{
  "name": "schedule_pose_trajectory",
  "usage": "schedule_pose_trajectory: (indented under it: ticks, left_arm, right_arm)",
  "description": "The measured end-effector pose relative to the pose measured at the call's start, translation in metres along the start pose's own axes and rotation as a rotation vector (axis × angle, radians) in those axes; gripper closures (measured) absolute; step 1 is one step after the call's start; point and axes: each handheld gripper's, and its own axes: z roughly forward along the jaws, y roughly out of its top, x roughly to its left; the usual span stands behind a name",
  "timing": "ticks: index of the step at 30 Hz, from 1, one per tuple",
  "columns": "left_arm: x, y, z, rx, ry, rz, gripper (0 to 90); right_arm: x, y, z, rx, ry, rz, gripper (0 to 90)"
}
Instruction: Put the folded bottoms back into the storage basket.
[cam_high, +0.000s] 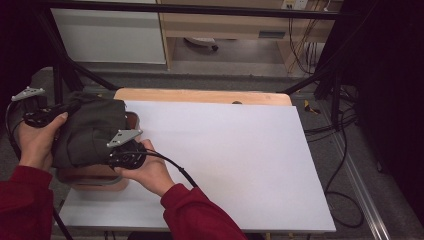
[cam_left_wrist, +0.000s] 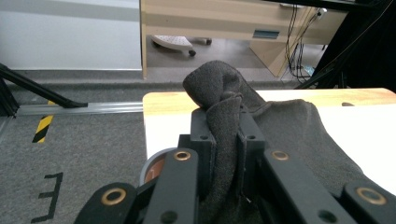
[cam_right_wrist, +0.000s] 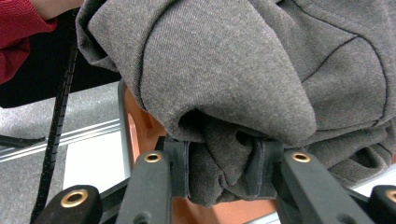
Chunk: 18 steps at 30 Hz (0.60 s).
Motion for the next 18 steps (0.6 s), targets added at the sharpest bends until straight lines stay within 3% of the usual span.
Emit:
schedule_pose_trajectory:
  ticks: [18]
  left_arm:
    - [0.005, -0.014, 0.010, 0.052, -0.013, -0.006, 80.2]
  right_arm:
    - [0.003, -0.011, 0.008, 0.026, 0.014, 0.012, 65.9]
